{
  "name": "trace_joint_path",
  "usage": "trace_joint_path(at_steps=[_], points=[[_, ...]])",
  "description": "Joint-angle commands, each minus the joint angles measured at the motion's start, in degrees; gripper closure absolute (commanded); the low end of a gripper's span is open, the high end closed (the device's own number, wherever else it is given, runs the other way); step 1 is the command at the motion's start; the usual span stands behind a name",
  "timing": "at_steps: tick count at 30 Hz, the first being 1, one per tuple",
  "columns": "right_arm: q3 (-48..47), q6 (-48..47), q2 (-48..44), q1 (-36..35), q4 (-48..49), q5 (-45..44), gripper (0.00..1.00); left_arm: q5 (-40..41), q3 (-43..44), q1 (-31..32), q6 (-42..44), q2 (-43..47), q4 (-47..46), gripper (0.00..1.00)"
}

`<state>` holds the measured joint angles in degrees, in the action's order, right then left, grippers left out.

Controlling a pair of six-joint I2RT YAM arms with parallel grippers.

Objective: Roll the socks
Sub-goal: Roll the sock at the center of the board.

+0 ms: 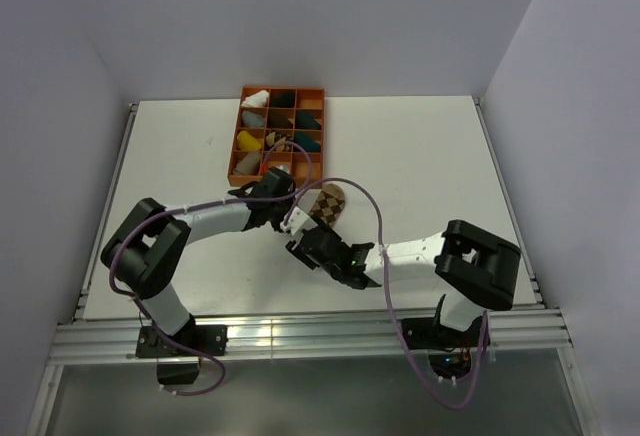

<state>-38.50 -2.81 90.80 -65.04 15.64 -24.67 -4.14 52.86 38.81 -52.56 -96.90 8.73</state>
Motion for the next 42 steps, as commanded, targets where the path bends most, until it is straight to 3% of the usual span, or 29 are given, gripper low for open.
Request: trace_joint_path(at_steps=[1,4,7,11,14,18,20,27,33,37,42], points=[[-2.3,-2.2,2.5,-0.9,4.6,-6.4,0.37,-0.8,1.0,-0.1,2.3,-1.4,3.5,0.93],[-3.4,-3.3,4.7,-1.1,4.4,-7.9,0.39,-1.3,1.1,-0.1,2.2,-1.7,3.4,0.93],[-4.0,-3.8,6.3,-1.3,4.4,-8.6,0.49,-2.1,1.4,-0.2,2.5,-2.0,3.4,0.93],[-3.4,-2.6,5.9,-1.3,4.1,-6.5,0.82,-2.4,1.2,-0.2,2.3,-1.5,2.9,0.89],[-3.0,0.0,4.1,-0.5,2.3,-2.7,1.0,-1.1,0.8,-0.5,2.0,-0.7,2.6,0.73],[-2.6,5.9,2.2,4.0,-0.8,7.8,1.0,1.4,-0.7,-0.9,1.2,1.7,1.5,0.31],[-1.8,9.2,0.5,8.1,-1.3,16.8,1.0,2.8,-2.2,-1.4,0.4,3.8,0.9,0.27],[0.0,16.2,-2.4,19.2,-0.1,39.8,1.0,3.9,-8.5,-5.1,-3.6,9.3,-3.2,0.25],[0.9,24.1,2.3,27.2,6.3,58.9,1.0,3.2,-14.4,-6.3,-6.1,14.9,-11.2,0.26],[0.3,29.3,8.7,31.2,9.7,65.9,1.0,1.7,-15.9,-6.3,-6.9,15.1,-13.9,0.27],[3.5,37.5,13.1,34.6,20.9,71.2,1.0,-1.9,-18.8,-6.0,-9.4,14.7,-19.1,0.3]])
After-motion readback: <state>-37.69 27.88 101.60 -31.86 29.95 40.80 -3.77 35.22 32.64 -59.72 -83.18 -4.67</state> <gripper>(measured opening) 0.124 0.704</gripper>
